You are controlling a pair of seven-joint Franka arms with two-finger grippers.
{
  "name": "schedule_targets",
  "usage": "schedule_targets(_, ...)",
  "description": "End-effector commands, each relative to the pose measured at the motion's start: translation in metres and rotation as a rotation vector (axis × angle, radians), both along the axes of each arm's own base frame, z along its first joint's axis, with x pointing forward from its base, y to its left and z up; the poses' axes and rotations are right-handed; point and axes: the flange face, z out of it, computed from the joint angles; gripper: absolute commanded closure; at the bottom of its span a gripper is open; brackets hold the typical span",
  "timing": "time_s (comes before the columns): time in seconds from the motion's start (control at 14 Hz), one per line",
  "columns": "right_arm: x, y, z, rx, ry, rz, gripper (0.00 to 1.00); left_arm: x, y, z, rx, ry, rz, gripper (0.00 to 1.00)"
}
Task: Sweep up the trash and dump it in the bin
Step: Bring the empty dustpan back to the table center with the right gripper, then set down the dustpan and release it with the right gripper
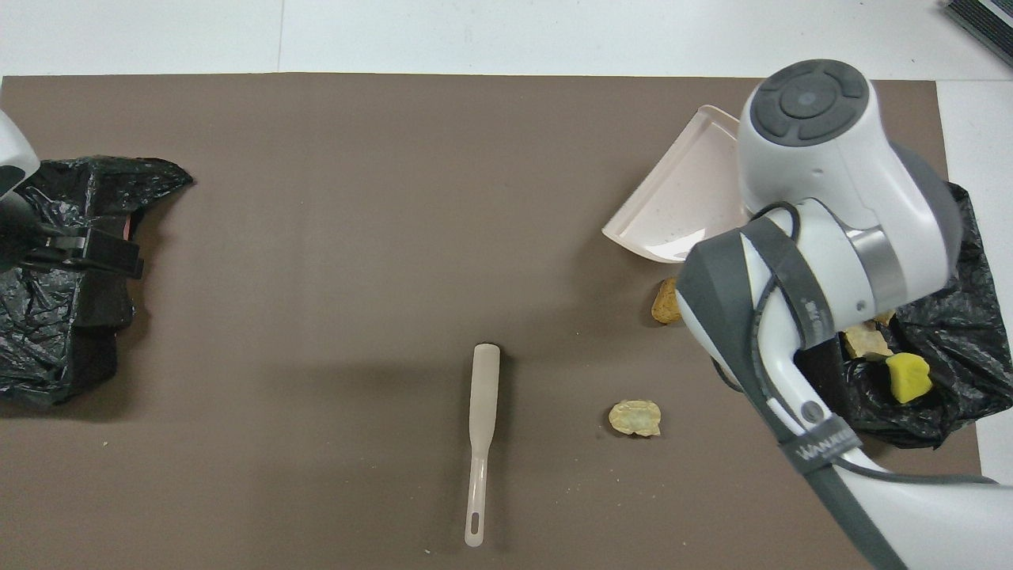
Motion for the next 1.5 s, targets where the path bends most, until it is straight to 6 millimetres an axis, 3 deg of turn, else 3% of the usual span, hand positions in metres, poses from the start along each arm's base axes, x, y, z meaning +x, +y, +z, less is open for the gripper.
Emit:
schedule_targets(0.0,0.033,0.060,-0.016,0.107,-0.086,-0.217,1.00,-0.001,0.004,0.000,0.001,-0.010,0.007,0.00)
schedule_targets(0.21,0.040,0.132,-0.053,0.178,-0.187,-0.400,1.00,-0.001,0.003,0.000,0.001,-0.008,0.006,0.00)
schedule_targets(0.43,0.040,0.180,-0.085,0.337,-0.168,-0.572,1.00,-0.001,0.004,0.000,0.001,-0.008,0.009,0.00)
schedule_targets(0.71,0.014,0.240,-0.098,0.397,-0.142,-0.627,1.00,-0.001,0.003,0.000,0.001,-0.009,0.007,0.00)
schedule_targets(0.79,0.010,0.249,-0.097,0.410,-0.152,-0.634,1.00,-0.001,0.003,0.000,0.001,-0.008,0.007,0.00)
schedule_targets(1.07,0.008,0.245,-0.105,0.396,-0.139,-0.630,1.00,-0.001,0.003,0.001,0.001,-0.009,0.007,0.00)
schedule_targets(1.14,0.009,0.244,-0.105,0.396,-0.140,-0.632,0.93,-0.001,0.003,0.000,0.001,-0.008,0.006,0.00)
schedule_targets(1.36,0.007,0.245,-0.104,0.400,-0.139,-0.653,0.58,-0.001,0.004,0.000,0.001,-0.008,0.009,0.00)
schedule_targets(1.43,0.006,0.243,-0.108,0.381,-0.148,-0.638,0.54,-0.001,0.003,0.000,0.001,-0.008,0.006,0.00)
